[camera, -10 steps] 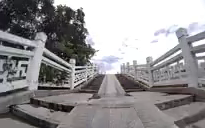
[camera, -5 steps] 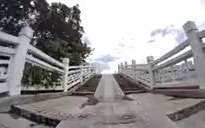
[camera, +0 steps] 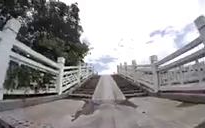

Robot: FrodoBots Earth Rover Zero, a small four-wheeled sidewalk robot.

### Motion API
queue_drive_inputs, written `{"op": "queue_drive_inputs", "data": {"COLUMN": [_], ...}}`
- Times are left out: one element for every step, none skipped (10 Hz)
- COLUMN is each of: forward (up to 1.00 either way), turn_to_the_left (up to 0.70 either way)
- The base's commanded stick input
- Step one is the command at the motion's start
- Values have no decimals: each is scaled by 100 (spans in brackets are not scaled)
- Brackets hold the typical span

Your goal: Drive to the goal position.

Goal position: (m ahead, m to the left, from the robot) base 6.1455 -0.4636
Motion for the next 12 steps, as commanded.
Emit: {"op": "queue_drive_inputs", "data": {"forward": [70, 70, 70, 70, 70, 70, 70, 70, 70, 70, 70, 70], "turn_to_the_left": [3, 13, 14, 8, 3, 0, 0, 0, 0, 0, 0, 0]}}
